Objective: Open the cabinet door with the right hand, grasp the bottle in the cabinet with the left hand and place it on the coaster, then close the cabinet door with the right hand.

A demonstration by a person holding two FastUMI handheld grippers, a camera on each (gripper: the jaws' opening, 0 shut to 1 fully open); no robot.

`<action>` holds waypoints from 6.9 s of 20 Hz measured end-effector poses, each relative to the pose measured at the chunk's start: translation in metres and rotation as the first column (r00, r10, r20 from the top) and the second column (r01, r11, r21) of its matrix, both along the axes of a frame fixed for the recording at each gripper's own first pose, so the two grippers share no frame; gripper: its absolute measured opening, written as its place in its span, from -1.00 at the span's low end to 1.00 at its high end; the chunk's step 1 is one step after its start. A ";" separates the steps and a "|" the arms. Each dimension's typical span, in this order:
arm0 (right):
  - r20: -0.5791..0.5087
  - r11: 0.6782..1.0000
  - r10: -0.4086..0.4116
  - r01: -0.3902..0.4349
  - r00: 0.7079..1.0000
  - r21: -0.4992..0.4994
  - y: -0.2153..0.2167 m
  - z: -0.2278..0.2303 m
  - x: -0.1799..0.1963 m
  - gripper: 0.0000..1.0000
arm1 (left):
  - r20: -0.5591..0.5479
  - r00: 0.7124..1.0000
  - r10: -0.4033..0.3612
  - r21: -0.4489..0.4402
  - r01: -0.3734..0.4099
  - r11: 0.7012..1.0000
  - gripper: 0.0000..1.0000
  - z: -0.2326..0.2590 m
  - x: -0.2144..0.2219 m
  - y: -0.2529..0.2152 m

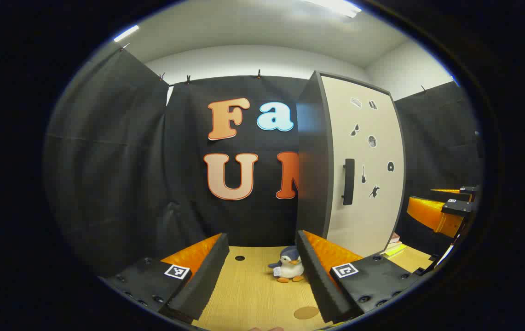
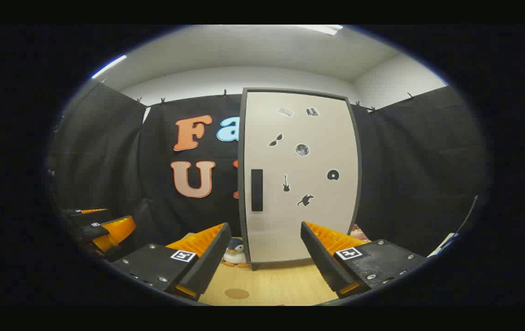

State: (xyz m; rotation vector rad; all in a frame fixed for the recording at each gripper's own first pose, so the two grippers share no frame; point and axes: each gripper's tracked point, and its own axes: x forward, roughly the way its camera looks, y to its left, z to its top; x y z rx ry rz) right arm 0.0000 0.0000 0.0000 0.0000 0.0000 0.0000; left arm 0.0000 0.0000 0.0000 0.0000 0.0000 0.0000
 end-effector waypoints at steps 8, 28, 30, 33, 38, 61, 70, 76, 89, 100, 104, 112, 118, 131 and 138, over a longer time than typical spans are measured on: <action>-0.006 1.000 0.007 -0.007 1.000 -0.002 -0.022 0.000 -0.001 0.89 | 0.007 1.000 0.008 -0.020 -0.008 1.000 0.92 0.004 -0.005 -0.022; -0.005 0.999 0.041 -0.041 0.999 0.005 -0.019 0.009 0.046 0.89 | -0.004 1.000 0.012 -0.012 -0.012 1.000 0.93 -0.004 0.005 -0.029; 0.013 0.999 0.046 -0.046 0.999 -0.007 -0.013 0.018 0.061 0.89 | -0.003 1.000 0.008 -0.005 -0.008 1.000 0.93 -0.004 0.008 -0.027; 0.033 0.998 0.057 -0.057 0.998 -0.015 -0.002 0.030 0.085 0.89 | 0.001 1.000 0.006 -0.002 -0.006 1.000 0.93 -0.003 0.013 -0.024; 0.040 0.997 0.074 -0.073 0.996 -0.026 0.013 0.040 0.134 0.89 | -0.002 1.000 0.018 -0.009 -0.018 1.000 0.93 -0.006 0.022 -0.013; -0.013 1.000 0.017 -0.017 1.000 0.006 0.016 0.011 0.263 -0.31 | -0.048 0.999 0.014 -0.031 -0.016 0.999 0.93 -0.024 0.063 0.008; -0.025 0.996 0.057 -0.055 0.998 0.071 0.013 0.021 0.215 -0.58 | -0.053 0.999 0.005 -0.036 -0.007 0.999 0.93 -0.021 0.066 -0.007; -0.026 0.994 0.025 -0.022 0.999 0.110 -0.020 0.021 0.161 -0.65 | -0.031 0.999 0.004 -0.036 -0.005 0.999 0.93 -0.014 0.039 -0.025; -0.028 0.992 -0.041 0.044 0.999 0.121 -0.084 0.021 0.106 -0.75 | -0.018 1.000 -0.008 -0.052 0.007 0.999 0.94 -0.013 0.003 -0.067; -0.046 0.987 -0.106 0.111 0.993 0.114 -0.129 0.019 0.094 -0.74 | -0.004 1.000 -0.008 -0.078 0.008 0.997 0.94 -0.013 -0.004 -0.105; -0.042 0.986 -0.107 0.111 0.993 0.124 -0.144 0.018 0.093 -0.74 | -0.014 1.000 -0.028 -0.108 0.026 0.994 0.99 -0.016 -0.007 -0.121; -0.003 0.989 -0.114 0.114 0.993 0.092 -0.179 0.023 0.093 -0.65 | -0.013 1.000 0.003 -0.055 -0.004 0.998 0.89 -0.013 -0.017 -0.130; -0.007 0.989 -0.047 0.047 0.999 0.138 -0.177 0.024 0.095 -0.87 | -0.006 1.000 -0.011 -0.048 0.010 0.999 0.89 -0.007 -0.020 -0.146; -0.001 0.985 -0.074 0.074 0.997 0.153 -0.182 0.024 0.093 -0.85 | -0.019 0.993 -0.116 -0.046 0.115 0.992 0.99 -0.016 0.030 -0.206; 0.057 0.972 -0.186 0.175 0.981 0.158 -0.189 0.037 0.071 -0.92 | 0.000 0.971 -0.239 -0.035 0.239 0.970 0.99 -0.019 0.113 -0.280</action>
